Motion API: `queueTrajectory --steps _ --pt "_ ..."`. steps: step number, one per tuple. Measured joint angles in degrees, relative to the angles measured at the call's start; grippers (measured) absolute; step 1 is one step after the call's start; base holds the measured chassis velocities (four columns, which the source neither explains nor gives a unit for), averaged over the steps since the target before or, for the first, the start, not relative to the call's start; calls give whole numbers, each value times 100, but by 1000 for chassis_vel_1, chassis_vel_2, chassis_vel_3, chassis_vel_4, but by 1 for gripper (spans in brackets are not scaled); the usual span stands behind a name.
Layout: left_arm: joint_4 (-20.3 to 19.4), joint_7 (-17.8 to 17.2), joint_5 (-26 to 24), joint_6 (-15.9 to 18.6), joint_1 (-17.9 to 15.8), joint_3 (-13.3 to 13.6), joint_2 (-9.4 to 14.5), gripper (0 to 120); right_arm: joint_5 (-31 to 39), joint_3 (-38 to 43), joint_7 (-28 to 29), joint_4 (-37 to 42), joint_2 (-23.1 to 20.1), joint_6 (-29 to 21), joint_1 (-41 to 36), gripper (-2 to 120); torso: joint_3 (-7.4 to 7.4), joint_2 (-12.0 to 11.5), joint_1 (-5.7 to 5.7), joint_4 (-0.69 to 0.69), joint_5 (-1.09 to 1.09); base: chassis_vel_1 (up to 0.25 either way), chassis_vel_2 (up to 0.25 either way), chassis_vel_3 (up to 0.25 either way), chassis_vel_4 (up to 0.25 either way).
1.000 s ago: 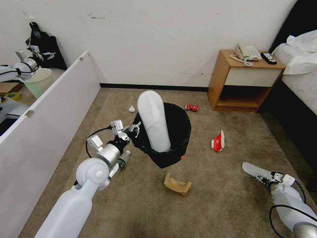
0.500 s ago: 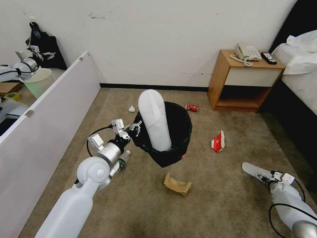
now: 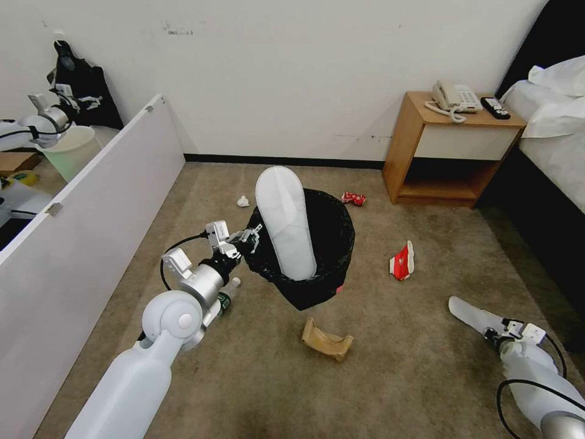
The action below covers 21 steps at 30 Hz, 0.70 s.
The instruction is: Pick up the trash bin, then pick up the garbage from the floor and place it into the trash bin.
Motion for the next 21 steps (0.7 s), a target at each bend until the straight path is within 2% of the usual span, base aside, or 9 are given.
queueTrajectory --steps 2,3,5,21 --pt "-6 12 -2 -9 26 -22 15 4 1 8 12 3 28 15 -13 8 0 0 0 0 0 0 0 0 0" --pt "-6 12 -2 -9 26 -22 15 4 1 8 12 3 28 15 -13 8 0 0 0 0 0 0 0 0 0" --pt "-22 19 -4 -12 37 -47 32 4 -10 6 21 18 44 21 -22 0 0 0 0 1 2 0 0 0 0" --pt "-105 21 15 -21 120 -98 38 4 6 -1 36 282 6 27 -171 0 1 -1 0 1 4 0 0 0 0"
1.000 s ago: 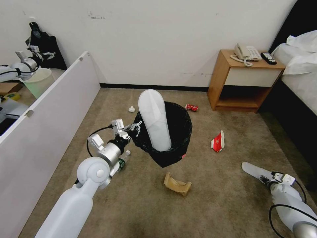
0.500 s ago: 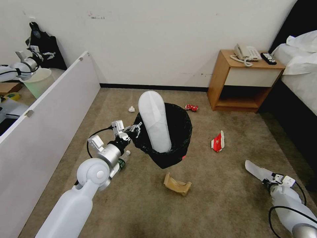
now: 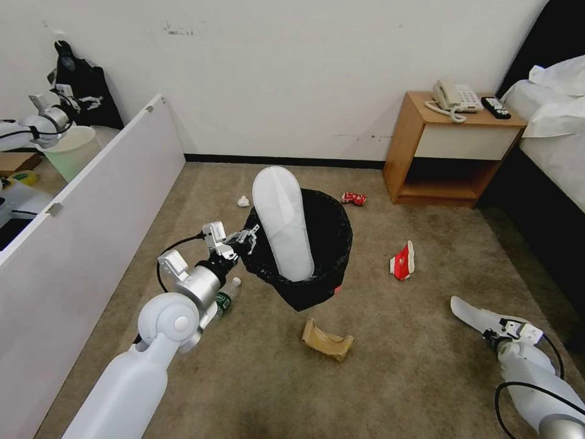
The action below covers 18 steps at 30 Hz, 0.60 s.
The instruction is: Pick up the trash bin, then pick up the garbage from the floor and place it into the trash bin.
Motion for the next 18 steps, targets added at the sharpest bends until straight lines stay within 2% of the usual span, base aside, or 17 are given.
queueTrajectory --steps 3,9,10,18 --pt "-9 -7 7 -1 1 0 -9 4 30 14 -1 258 -20 4 -148 0 0 0 0 0 0 0 0 0 0" --pt "-8 -49 27 -2 -28 52 -45 4 1 25 -11 1452 -155 65 -816 0 0 0 0 -4 -1 0 0 0 0" --pt "-8 -49 27 -2 -28 52 -45 4 1 25 -11 1452 -155 65 -816 0 0 0 0 -4 -1 0 0 0 0" --pt "-17 -123 41 0 -48 87 -57 4 -369 23 -8 2811 -237 332 -1272 0 0 0 0 -1 -2 0 0 0 0"
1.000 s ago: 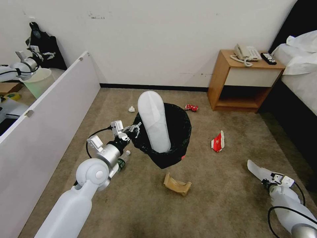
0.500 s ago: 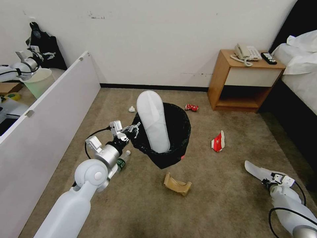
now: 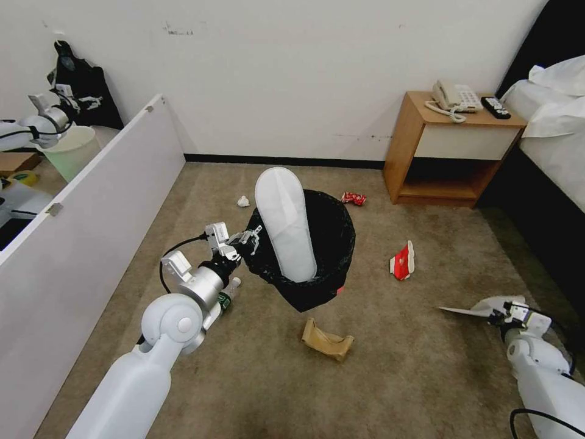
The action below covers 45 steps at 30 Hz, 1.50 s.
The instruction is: Pick up the trash bin, then pick up the garbage from the floor and place it into the trash bin.
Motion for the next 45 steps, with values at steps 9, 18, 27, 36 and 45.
queueTrajectory --steps 9,18,27,36,45 --pt "51 -35 2 10 -53 26 -31 4 -600 -97 -362 508 -56 952 -21 0 0 0 0 0 0 0 0 0 0" --pt "202 -50 14 14 -185 139 -108 4 -926 -155 -1171 634 -44 2048 95 0 0 0 0 0 0 0 0 0 0" --pt "302 -65 15 23 -262 187 -128 4 -933 -154 -1715 842 -38 2849 187 0 0 0 0 0 0 0 0 0 0" --pt "377 -350 -85 156 -347 242 -149 4 -827 -90 -2140 1871 -38 3447 92 0 0 0 0 -1 0 0 0 0 0" --pt "365 -817 -259 359 -373 233 -148 4 -795 -61 -2136 2501 -51 3467 100 0 0 0 0 1 0 0 0 0 0"
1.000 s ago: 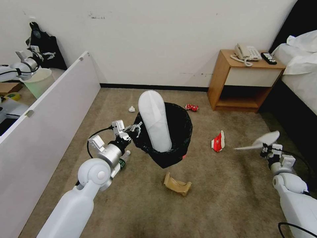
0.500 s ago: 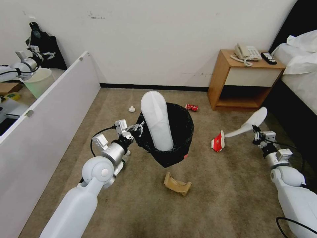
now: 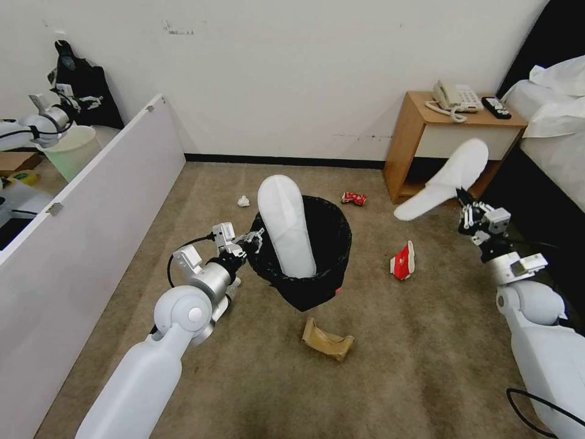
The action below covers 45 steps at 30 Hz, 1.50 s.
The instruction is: Pick up the trash bin, then pick up the garbage from the floor and place it into the trash bin.
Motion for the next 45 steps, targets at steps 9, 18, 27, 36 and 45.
queueTrajectory --steps 9,18,27,36,45 --pt "20 -397 -271 248 -23 -35 -33 4 -24 3 -195 988 -104 177 -29 0 0 0 0 -1 0 0 0 0 0" --pt "-2 -716 -554 634 -114 101 -52 4 -438 -169 -401 1870 -232 318 -88 0 0 0 0 -1 0 0 0 0 0" --pt "-18 -933 -759 928 -226 229 -107 4 -972 -437 -576 2080 -449 418 -50 0 0 0 0 -1 0 0 0 0 0" --pt "-18 -1061 -859 1065 -298 269 -161 4 -1656 -581 -746 1857 -482 657 -7 0 0 0 0 -1 1 0 0 0 0" --pt "-18 -1125 -1034 1184 -370 300 -218 4 -1833 -825 -810 1728 -490 712 29 0 0 0 0 -1 1 0 0 0 0"
